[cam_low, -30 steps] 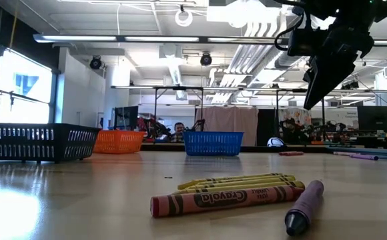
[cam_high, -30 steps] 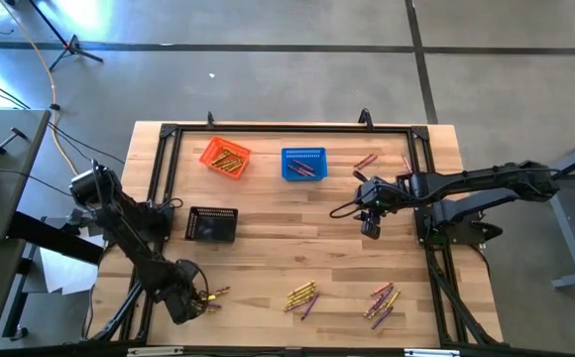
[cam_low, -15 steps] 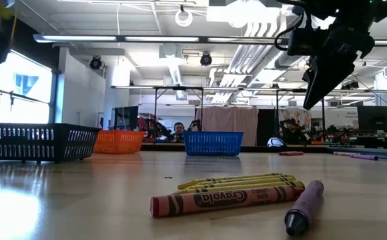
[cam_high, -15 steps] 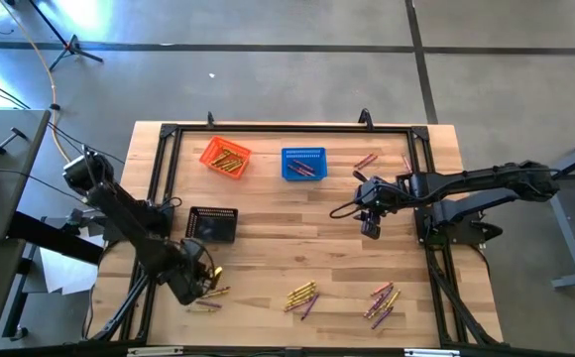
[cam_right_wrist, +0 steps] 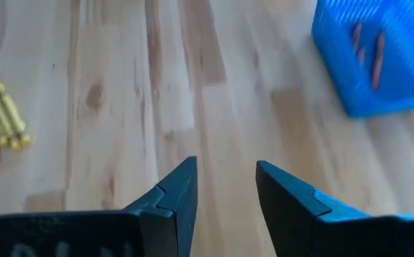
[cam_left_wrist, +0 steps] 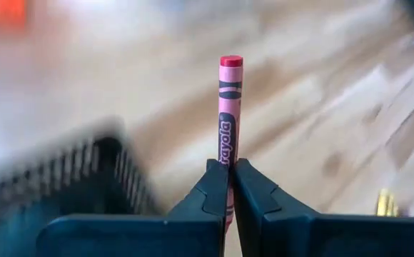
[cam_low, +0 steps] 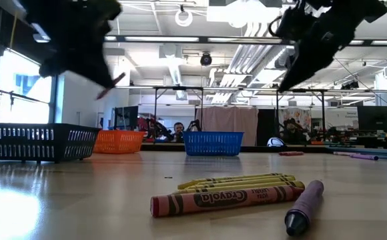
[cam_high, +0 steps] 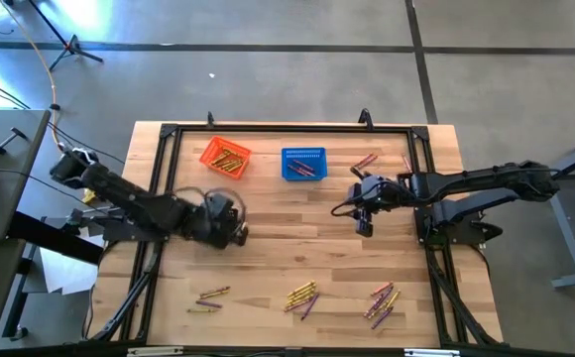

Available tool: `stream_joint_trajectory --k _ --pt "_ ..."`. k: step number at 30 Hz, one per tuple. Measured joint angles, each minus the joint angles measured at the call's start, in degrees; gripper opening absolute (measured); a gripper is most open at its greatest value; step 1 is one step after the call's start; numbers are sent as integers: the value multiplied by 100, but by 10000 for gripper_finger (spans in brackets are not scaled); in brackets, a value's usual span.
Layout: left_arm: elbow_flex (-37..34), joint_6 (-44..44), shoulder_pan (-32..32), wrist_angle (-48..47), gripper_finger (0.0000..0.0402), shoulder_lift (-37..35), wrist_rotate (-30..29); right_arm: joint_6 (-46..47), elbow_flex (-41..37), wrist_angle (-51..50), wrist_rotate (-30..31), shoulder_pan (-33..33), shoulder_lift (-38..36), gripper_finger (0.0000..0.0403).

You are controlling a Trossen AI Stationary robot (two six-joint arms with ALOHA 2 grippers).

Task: Sort crayons
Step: Put the red crayon into the blue bin

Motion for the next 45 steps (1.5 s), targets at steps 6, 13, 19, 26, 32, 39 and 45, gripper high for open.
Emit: stream_joint_trajectory --k 6,13,19,26,32,39,45 --pt "6 2530 1152 1852 1 -49 -235 -603 0 896 557 -82 0 128" --pt "21 4595 2090 3982 0 279 276 -1139 0 2257 840 -393 0 128" --pt "16 5153 2689 5183 0 1059 963 -1202 0 2624 837 -725 0 128" --pt "102 5259 3210 6142 0 2017 1181 -971 0 2606 837 -921 27 128" --pt "494 5259 3484 6124 0 2770 1183 -1108 0 2591 867 -920 50 128" --pt "858 5389 3554 6066 23 3263 1211 -1173 0 2593 882 -920 50 128" --pt "871 5830 3541 6058 78 3251 1498 -1209 0 2591 882 -920 50 128"
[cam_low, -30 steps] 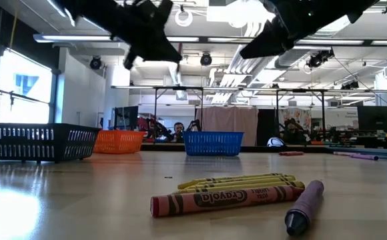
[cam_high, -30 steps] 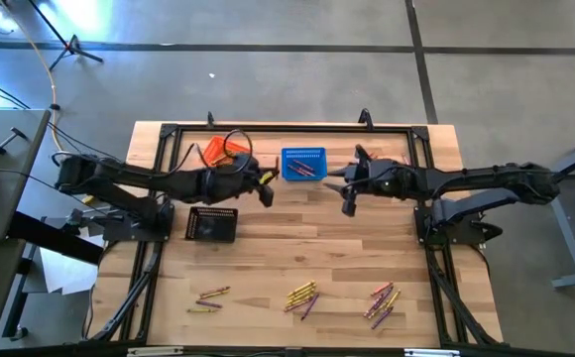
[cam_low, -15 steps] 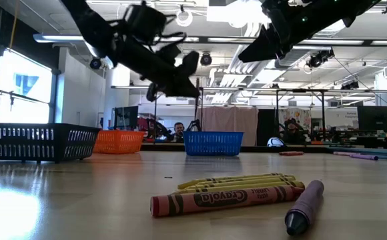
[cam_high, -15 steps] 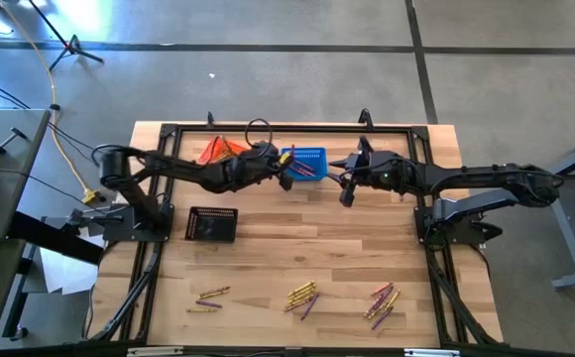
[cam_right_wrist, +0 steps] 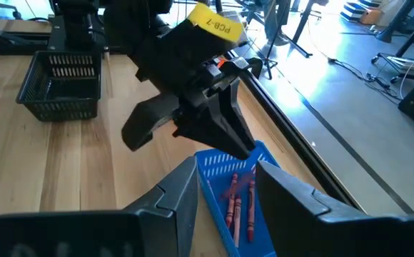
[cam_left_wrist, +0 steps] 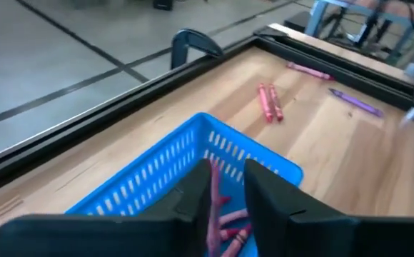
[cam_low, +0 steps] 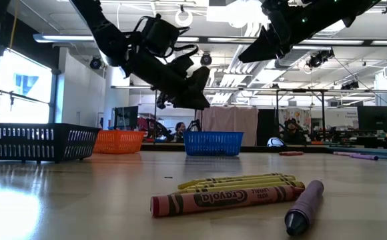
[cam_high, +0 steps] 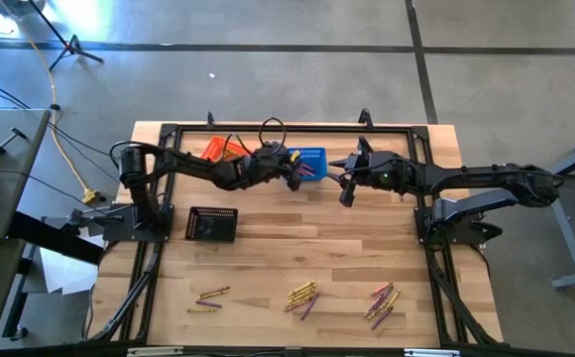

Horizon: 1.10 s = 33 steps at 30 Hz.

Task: Sort crayons
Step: Put the red crayon into the blue bin

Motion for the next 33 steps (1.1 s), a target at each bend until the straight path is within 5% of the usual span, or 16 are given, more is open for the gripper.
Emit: stream_joint_trajectory --k 5,12,16,23,33 --pt "2 -20 2 -38 112 -135 573 -1 0 -13 2 0 -1 128" --pt "4 -365 -76 -249 114 -621 3843 -18 0 -454 2 0 -2 128" --pt "6 -864 -300 -826 105 -981 5006 38 0 -653 2 0 -2 128" --pt "7 -1613 -1265 -3065 95 -1406 5282 151 0 -841 2 0 -2 128" --pt "-1 -3969 -3208 -6171 94 -1495 4953 254 0 -1021 2 0 -2 128"
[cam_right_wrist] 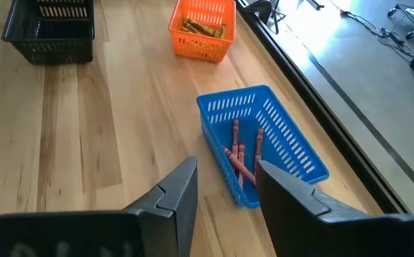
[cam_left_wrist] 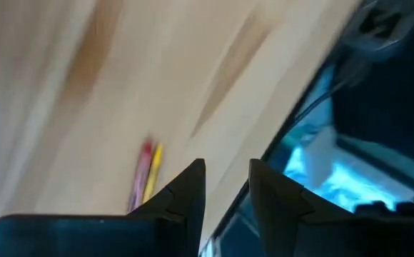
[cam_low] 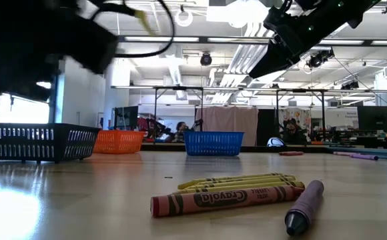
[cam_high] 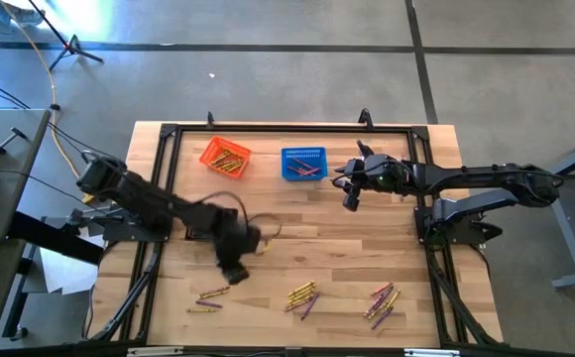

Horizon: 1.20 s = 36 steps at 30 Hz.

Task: Sort crayons
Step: Put the red crayon into the blue bin

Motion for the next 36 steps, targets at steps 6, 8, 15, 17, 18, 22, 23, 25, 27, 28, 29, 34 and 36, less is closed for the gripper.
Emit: stream_joint_trajectory --k 6,8,15,17,18,22,23,25,27,28,29,34,36 --pt "-1 -1151 -1033 -135 94 0 -869 -113 0 2 0 0 0 128" --pt "-1 -1479 -1320 -102 94 -1 -1196 -168 0 4 0 0 0 128" --pt "-1 -2173 -2047 -122 94 0 -2346 -194 0 9 0 0 0 128" --pt "-1 -2252 -2198 -120 94 -1 -2488 -183 0 9 0 0 0 128" --pt "-1 -2295 -2271 -119 94 -1 -2542 -182 0 11 0 0 0 128" --pt "-1 -2273 -2541 -121 94 -2 -2719 -44 0 13 0 0 0 128" --pt "-1 -2212 -2594 -127 94 -1 -2738 9 0 12 0 0 0 128" --pt "-1 -2021 -2676 -159 94 0 -2806 44 0 11 0 1 0 128" --pt "-1 -1771 -2723 -223 94 0 -2965 44 0 11 0 2 0 128" --pt "-1 -1638 -2739 -262 94 0 -3073 46 0 11 0 2 0 128" --pt "-1 -1489 -2742 -303 94 0 -3149 47 0 9 0 2 0 128" --pt "-1 -872 -2735 -465 94 2 -3290 48 0 9 0 2 0 128" --pt "-1 -772 -2733 -459 94 7 -3290 48 0 7 0 2 0 128"
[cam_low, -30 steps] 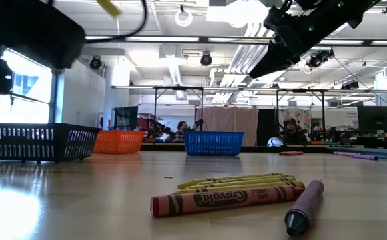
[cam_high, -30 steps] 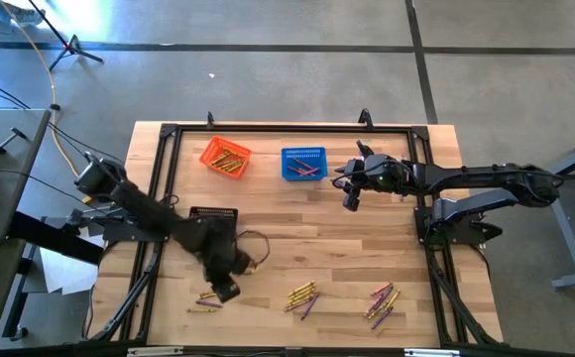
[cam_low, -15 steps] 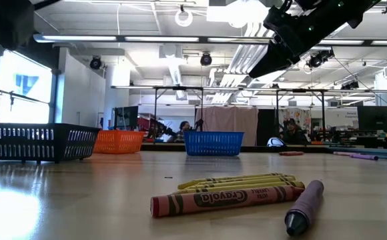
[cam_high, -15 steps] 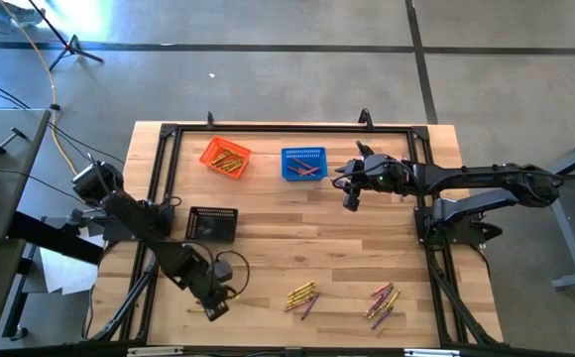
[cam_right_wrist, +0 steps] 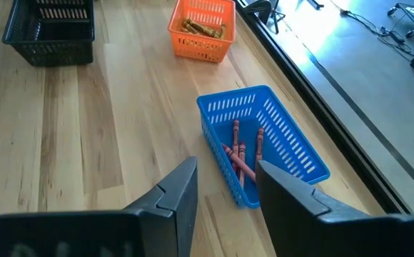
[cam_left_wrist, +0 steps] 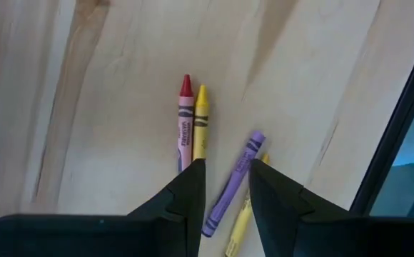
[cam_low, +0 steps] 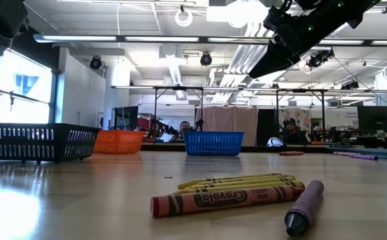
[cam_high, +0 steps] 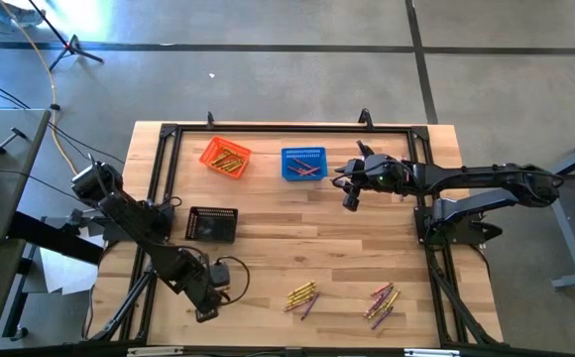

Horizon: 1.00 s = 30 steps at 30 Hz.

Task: Sort crayons
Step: Put the red crayon into the blue bin

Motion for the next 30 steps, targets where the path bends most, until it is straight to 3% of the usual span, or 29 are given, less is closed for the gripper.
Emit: stream_joint_trajectory --k 14,30 --pt "0 68 15 -97 94 556 -85 -2 0 0 0 0 0 128" --pt "0 78 15 -104 94 570 -392 92 0 0 -2 0 0 128"
